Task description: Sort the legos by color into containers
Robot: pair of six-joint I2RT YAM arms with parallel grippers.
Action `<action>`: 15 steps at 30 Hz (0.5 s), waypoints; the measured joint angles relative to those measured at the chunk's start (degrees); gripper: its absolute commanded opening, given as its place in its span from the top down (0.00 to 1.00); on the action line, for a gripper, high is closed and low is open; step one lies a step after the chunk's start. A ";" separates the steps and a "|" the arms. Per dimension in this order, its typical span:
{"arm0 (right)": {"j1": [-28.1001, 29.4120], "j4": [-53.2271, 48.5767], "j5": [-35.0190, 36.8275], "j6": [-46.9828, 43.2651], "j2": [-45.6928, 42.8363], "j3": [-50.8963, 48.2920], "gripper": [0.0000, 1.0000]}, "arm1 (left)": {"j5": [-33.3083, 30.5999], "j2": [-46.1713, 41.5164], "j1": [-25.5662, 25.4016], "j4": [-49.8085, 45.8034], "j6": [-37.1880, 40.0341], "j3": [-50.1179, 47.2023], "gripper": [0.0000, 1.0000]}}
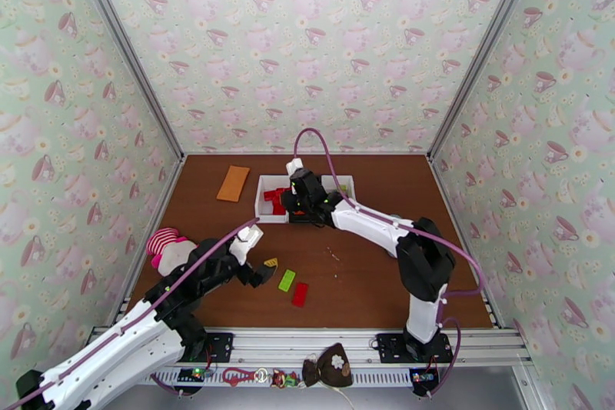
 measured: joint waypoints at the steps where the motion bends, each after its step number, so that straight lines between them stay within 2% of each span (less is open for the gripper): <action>1: -0.26 0.20 -0.24 -0.42 1.42 1.49 0.69 | -0.42 -0.04 0.02 -0.26 -0.42 0.00 0.00; 7: -1.55 1.33 -0.87 -1.92 8.94 9.31 0.69 | -1.20 -0.72 1.31 -1.11 -2.25 0.00 0.00; 15: -2.45 1.51 -0.39 -4.02 17.64 18.84 0.65 | -1.18 -0.26 2.25 -1.31 -2.95 0.00 0.00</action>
